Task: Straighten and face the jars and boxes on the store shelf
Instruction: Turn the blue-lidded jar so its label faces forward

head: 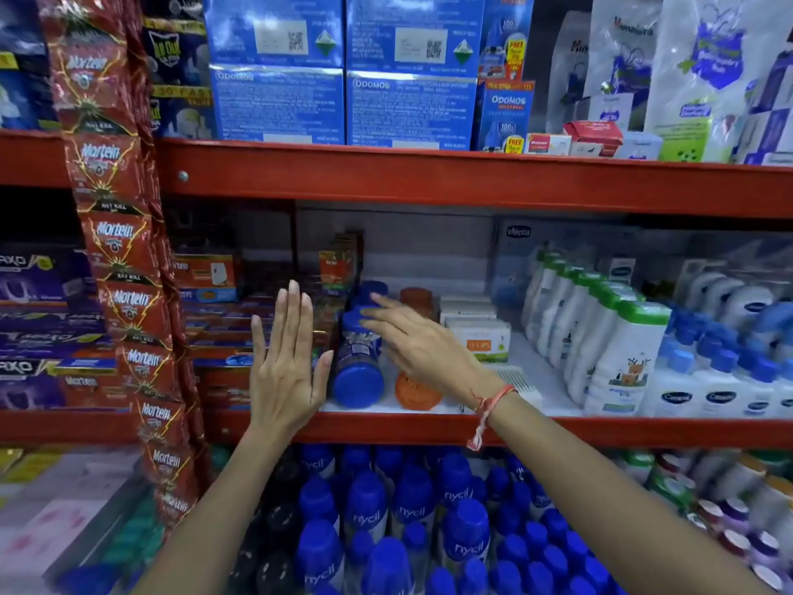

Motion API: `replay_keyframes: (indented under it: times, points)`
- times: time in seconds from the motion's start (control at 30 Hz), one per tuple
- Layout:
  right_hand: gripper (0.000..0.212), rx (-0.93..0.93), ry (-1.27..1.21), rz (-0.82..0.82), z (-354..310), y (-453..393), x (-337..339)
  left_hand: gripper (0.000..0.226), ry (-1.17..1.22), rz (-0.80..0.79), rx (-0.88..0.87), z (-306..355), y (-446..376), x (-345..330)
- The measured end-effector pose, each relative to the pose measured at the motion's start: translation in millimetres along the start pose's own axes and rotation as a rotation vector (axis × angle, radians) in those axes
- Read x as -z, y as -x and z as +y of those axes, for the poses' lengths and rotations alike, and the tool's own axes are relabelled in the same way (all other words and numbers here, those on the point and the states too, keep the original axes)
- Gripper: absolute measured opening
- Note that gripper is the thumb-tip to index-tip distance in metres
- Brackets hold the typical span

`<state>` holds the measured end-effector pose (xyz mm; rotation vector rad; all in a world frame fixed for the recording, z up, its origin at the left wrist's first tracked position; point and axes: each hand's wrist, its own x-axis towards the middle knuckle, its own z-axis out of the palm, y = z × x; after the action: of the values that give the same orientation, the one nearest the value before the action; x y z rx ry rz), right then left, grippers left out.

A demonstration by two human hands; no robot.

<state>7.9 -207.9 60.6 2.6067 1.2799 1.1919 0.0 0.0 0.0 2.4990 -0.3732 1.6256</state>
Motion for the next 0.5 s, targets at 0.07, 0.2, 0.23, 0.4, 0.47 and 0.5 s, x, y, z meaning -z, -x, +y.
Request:
replay_keyframes:
  times: [0.07, 0.2, 0.23, 0.4, 0.47, 0.5]
  points:
    - [0.046, 0.033, -0.036, -0.103, -2.4, -1.5, -4.7, 0.063, -0.006, -0.036, 0.025, -0.3, 7.0, -3.5]
    - [0.061, 0.075, -0.063, -0.319, -8.5, 0.5, -13.7, 0.062, -0.039, -0.081, 0.016, -4.4, 29.2, -18.5]
    - [0.064, 0.087, -0.068, -0.365, -9.5, -0.4, -14.8, 0.062, -0.045, -0.077, 0.019, -5.9, 31.2, -20.2]
    - [0.065, 0.219, -0.007, -0.397, -13.5, -8.9, -24.4, 0.06, -0.074, -0.011, -0.019, -8.0, 33.1, -26.2]
    - [0.062, 0.258, 0.014, -0.396, -13.7, -12.2, -27.6, 0.059, -0.069, 0.003, -0.035, -9.9, 34.4, -28.3]
    - [0.059, 0.273, 0.023, -0.387, -13.3, -13.6, -28.3, 0.06, -0.068, 0.012, -0.04, -10.8, 35.0, -29.2]
